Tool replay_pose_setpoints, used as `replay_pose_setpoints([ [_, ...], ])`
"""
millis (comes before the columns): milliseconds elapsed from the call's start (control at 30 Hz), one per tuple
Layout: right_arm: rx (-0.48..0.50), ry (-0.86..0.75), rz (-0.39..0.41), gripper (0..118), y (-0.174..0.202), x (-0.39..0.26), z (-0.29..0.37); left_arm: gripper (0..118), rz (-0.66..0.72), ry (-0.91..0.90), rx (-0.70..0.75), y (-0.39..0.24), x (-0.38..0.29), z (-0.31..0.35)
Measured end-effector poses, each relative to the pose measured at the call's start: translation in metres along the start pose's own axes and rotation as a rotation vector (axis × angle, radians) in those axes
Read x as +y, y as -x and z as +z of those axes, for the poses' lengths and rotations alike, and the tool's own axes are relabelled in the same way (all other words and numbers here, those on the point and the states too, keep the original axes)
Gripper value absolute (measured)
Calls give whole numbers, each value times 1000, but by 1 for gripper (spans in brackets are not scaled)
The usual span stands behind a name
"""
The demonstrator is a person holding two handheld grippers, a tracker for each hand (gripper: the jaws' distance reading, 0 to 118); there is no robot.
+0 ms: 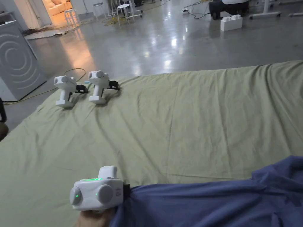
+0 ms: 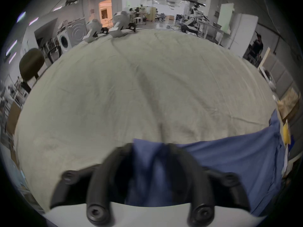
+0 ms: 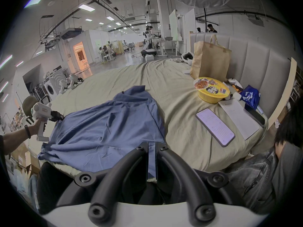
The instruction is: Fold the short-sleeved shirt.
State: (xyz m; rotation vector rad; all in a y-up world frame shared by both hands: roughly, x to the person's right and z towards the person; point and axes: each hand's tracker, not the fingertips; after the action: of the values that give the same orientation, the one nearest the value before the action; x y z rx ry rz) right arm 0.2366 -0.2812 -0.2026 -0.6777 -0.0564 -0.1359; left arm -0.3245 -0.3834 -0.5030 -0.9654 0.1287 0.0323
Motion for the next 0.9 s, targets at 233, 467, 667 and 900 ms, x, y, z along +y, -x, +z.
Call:
replay_pose_setpoints([
  [233,45,47,62,11,7,73,-66,7,33,117,6,-13,5,-19],
  [467,107,193,61,106,-1,165,-232,7,19,216,-3,-12,24,-18],
  [667,-11,484,158,106,-4,157,-348,7,35,199,-25,-10,18,-11],
  [900,-10,443,187,71,3,147,-333,7,-43,199,26,-25,21,-11],
])
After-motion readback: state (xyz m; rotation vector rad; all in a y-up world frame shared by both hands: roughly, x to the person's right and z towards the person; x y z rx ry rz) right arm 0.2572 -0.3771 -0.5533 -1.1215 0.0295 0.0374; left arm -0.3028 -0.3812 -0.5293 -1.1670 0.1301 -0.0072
